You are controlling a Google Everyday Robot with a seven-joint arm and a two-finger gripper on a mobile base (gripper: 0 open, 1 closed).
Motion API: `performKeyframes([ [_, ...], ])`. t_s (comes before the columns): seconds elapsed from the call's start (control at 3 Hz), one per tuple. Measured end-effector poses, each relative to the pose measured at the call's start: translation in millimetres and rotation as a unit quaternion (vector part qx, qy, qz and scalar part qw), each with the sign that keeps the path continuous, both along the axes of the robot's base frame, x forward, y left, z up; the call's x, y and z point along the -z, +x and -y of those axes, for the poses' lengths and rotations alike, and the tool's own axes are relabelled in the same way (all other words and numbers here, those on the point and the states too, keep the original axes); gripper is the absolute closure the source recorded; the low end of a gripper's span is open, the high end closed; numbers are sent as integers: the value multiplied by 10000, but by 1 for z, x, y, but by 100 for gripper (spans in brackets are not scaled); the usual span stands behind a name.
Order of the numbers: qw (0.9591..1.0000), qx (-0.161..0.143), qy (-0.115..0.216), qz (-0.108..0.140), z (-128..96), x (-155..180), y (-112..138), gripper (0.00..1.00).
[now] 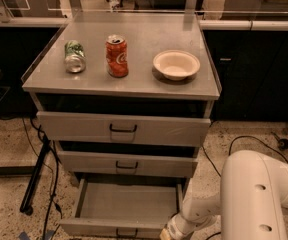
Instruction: Close bottom drawer
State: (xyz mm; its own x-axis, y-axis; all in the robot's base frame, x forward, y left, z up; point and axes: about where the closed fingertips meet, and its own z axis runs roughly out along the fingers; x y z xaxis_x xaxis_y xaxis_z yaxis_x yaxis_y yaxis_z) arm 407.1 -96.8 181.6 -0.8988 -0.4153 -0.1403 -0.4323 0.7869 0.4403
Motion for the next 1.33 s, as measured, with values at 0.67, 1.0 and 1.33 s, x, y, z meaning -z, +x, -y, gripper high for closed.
performKeyframes([
  [0.67, 10000, 0, 0, 0, 0, 0, 0, 12],
  [1.0, 10000, 0, 0, -1, 0, 0, 0, 0],
  [1.33, 10000, 0, 0, -1, 0, 0, 0, 0],
])
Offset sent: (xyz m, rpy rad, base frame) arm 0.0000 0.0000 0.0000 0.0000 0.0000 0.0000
